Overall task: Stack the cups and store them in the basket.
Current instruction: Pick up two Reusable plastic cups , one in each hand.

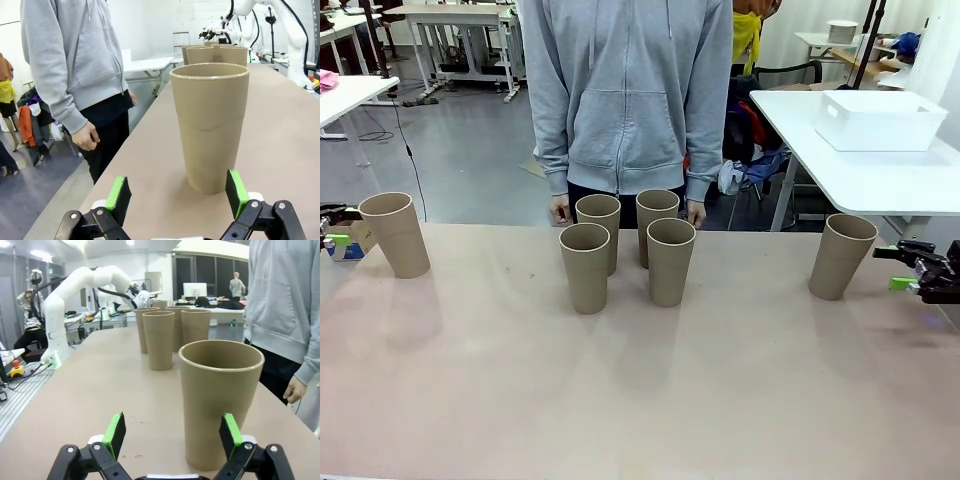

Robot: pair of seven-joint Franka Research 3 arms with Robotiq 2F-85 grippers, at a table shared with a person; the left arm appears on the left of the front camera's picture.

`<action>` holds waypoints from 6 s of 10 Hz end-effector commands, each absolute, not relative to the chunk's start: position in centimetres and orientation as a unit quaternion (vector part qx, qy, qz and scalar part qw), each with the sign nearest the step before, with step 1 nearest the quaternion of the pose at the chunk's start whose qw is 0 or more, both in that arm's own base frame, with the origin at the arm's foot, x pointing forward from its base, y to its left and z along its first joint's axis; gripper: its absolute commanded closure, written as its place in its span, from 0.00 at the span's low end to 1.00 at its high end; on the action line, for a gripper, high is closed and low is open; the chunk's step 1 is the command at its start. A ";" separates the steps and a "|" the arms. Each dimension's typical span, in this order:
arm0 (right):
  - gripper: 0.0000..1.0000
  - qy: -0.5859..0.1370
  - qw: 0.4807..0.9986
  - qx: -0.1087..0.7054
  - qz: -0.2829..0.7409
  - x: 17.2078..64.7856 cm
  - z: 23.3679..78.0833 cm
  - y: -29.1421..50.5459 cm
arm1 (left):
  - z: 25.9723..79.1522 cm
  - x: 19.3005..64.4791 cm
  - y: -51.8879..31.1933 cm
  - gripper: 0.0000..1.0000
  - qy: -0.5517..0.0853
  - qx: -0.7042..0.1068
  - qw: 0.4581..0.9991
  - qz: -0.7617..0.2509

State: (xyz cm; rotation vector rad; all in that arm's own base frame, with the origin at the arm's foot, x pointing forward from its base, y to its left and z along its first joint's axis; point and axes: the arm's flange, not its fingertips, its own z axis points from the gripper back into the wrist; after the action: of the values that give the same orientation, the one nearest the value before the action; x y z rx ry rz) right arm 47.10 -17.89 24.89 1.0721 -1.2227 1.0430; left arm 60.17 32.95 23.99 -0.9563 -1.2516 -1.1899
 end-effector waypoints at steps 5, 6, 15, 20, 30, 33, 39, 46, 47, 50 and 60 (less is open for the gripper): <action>0.00 -0.553 0.601 0.417 0.398 49.8 23.4 -16.7 | 24.4 59.4 31.8 0.00 -0.544 -0.386 0.548 -0.505; 0.00 -0.548 0.605 0.419 0.397 50.3 23.2 -16.7 | 24.3 59.3 31.7 0.00 -0.543 -0.388 0.548 -0.505; 0.00 -0.518 0.607 0.453 0.398 51.1 22.3 -16.6 | 23.6 58.5 28.8 0.00 -0.523 -0.420 0.536 -0.512; 0.00 -0.517 0.611 0.455 0.390 51.6 21.5 -16.0 | 23.3 58.0 27.8 0.00 -0.525 -0.424 0.537 -0.506; 0.00 -0.523 0.623 0.450 0.369 52.8 20.5 -15.4 | 23.0 57.1 24.4 0.00 -0.532 -0.447 0.515 -0.502; 0.00 -0.528 0.622 0.450 0.363 53.0 20.5 -15.2 | 22.7 57.1 23.6 0.00 -0.528 -0.452 0.512 -0.504; 0.00 -0.502 0.615 0.482 0.371 52.6 20.4 -13.7 | 22.6 56.9 23.5 0.00 -0.524 -0.463 0.507 -0.504; 0.00 -0.500 0.586 0.495 0.402 51.7 20.1 -11.3 | 22.1 56.4 22.2 0.00 -0.517 -0.474 0.511 -0.497; 0.00 -0.501 0.584 0.496 0.404 51.7 20.1 -11.1 | 22.2 56.4 22.2 0.00 -0.518 -0.475 0.512 -0.495; 0.00 -0.506 0.578 0.487 0.416 51.7 19.9 -10.3 | 22.1 56.5 21.8 0.00 -0.520 -0.477 0.513 -0.488; 0.00 -0.510 0.573 0.485 0.421 51.7 19.8 -10.0 | 22.3 56.3 18.0 0.00 -0.512 -0.492 0.503 -0.493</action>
State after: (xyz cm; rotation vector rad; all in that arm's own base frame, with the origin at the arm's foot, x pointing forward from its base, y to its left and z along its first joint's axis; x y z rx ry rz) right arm 52.11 -10.67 19.80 1.1462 -1.1888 0.9552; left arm 57.16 18.66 22.21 -1.2153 -1.2084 -1.1970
